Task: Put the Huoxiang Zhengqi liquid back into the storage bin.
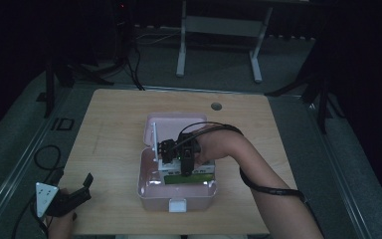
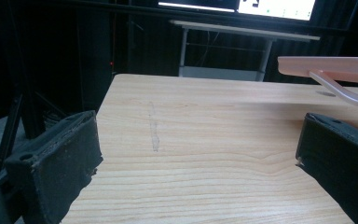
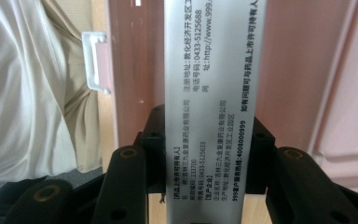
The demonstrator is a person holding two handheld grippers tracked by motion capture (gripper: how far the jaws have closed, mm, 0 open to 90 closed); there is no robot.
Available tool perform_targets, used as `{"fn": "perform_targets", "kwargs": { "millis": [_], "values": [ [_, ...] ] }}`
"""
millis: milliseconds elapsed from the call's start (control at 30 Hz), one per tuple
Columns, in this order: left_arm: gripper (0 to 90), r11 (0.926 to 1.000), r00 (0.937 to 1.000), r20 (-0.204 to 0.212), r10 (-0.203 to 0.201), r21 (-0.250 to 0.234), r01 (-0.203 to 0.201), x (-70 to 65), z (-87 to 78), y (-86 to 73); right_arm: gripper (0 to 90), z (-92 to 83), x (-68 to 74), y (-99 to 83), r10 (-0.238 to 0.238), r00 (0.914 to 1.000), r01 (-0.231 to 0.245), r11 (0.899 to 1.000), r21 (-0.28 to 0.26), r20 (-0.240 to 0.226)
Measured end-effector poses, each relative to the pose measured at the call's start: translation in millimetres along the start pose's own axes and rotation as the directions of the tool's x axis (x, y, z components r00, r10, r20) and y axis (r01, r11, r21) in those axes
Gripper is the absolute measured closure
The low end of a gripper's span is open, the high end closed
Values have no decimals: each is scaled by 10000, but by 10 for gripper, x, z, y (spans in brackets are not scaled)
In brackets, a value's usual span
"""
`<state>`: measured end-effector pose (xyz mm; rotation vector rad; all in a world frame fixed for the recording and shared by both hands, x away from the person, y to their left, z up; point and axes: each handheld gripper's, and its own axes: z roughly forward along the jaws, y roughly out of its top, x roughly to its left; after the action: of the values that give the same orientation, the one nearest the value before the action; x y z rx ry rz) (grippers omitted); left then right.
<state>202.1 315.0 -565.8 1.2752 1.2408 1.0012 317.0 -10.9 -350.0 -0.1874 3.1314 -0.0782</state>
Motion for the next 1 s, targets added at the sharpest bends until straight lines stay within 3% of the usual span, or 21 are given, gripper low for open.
{"fn": "perform_targets", "kwargs": {
  "millis": [200,500,1000],
  "values": [
    [3,10000,10000,31,-29,-32,29,3,-2,-1,619,37,28,71,-164,9998,162,9997,-169,-131],
    [3,10000,10000,40,-34,-22,35,5,-1,0,619,403,13,39,-102,9988,96,9999,-134,-482],
    [3,10000,10000,53,-22,-18,22,5,-1,-1,618,825,-14,-22,126,9959,-159,9992,-362,-897]
  ]
}}
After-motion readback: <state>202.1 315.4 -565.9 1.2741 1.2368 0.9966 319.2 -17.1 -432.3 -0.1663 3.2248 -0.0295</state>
